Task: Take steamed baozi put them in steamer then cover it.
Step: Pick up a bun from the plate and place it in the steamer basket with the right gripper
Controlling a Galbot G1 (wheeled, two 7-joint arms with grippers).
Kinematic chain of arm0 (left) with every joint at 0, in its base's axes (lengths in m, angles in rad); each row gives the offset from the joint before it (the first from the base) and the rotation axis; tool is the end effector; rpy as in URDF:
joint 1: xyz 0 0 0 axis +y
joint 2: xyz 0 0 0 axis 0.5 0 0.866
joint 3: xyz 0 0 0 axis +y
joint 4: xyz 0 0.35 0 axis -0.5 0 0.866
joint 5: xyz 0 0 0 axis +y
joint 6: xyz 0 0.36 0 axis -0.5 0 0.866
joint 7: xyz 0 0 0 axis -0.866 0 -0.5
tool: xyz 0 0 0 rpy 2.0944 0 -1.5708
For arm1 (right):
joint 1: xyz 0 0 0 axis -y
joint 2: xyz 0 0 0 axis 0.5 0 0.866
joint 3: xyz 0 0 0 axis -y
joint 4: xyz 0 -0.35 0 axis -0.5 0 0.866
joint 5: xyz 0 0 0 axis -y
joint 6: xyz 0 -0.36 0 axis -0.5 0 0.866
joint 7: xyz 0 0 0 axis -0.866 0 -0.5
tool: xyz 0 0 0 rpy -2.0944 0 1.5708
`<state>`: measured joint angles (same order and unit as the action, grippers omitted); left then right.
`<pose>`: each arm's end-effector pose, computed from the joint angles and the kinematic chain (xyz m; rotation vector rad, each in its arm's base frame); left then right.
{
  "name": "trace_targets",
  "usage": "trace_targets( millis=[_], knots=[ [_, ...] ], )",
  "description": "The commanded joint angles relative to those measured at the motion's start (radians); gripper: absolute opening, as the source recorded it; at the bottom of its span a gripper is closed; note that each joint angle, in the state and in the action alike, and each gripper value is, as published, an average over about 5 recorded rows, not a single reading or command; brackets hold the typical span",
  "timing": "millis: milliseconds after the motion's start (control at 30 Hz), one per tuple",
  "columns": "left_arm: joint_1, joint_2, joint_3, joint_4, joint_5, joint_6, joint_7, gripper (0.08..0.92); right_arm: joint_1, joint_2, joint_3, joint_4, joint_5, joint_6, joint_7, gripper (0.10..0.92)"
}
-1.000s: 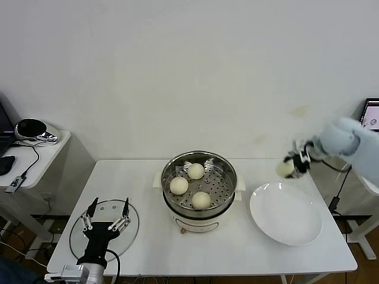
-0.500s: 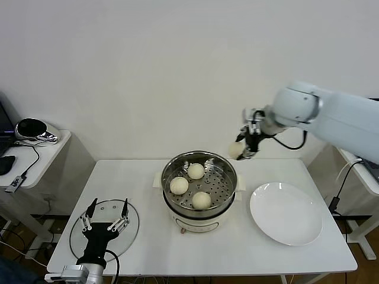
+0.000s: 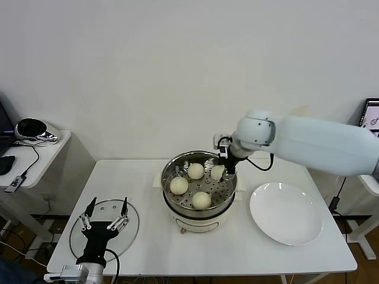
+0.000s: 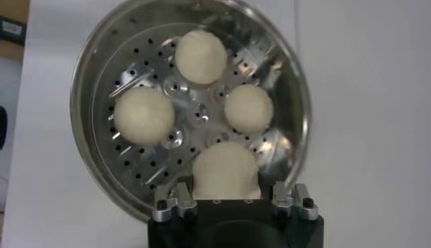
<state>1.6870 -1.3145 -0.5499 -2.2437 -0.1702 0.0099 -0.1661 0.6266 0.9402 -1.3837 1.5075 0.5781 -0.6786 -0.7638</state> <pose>0.1543 0.0390 -0.2640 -0.0442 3.1216 0.0755 0.5106 0.0541 -0.0665 1.2195 -1.5473 1.3524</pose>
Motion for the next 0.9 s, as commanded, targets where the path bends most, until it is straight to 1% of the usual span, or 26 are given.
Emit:
trace_targets(
  millis=[33, 400, 633, 733, 900],
  knots=[
    [0.002, -0.002, 0.003, -0.001, 0.002, 0.000, 0.001, 0.823, -0.096, 0.048, 0.024, -0.052, -0.051, -0.014, 0.015, 0.600],
    [0.003, -0.003, 0.001, -0.006, 0.001, -0.001, 0.001, 0.823, -0.124, 0.080, 0.041, -0.108, -0.112, 0.016, 0.011, 0.598],
    [0.003, -0.001, -0.001, -0.010, -0.001, -0.001, 0.001, 0.823, -0.144, 0.081, 0.061, -0.112, -0.105, 0.023, 0.027, 0.607],
    [0.002, -0.002, 0.000, -0.008, 0.000, 0.000, 0.001, 0.823, -0.131, 0.067, 0.074, -0.098, -0.093, 0.021, 0.027, 0.654],
    [0.001, 0.002, -0.002, -0.007, -0.001, 0.002, 0.002, 0.823, -0.080, -0.007, 0.130, -0.032, -0.059, 0.009, 0.025, 0.784]
  ],
)
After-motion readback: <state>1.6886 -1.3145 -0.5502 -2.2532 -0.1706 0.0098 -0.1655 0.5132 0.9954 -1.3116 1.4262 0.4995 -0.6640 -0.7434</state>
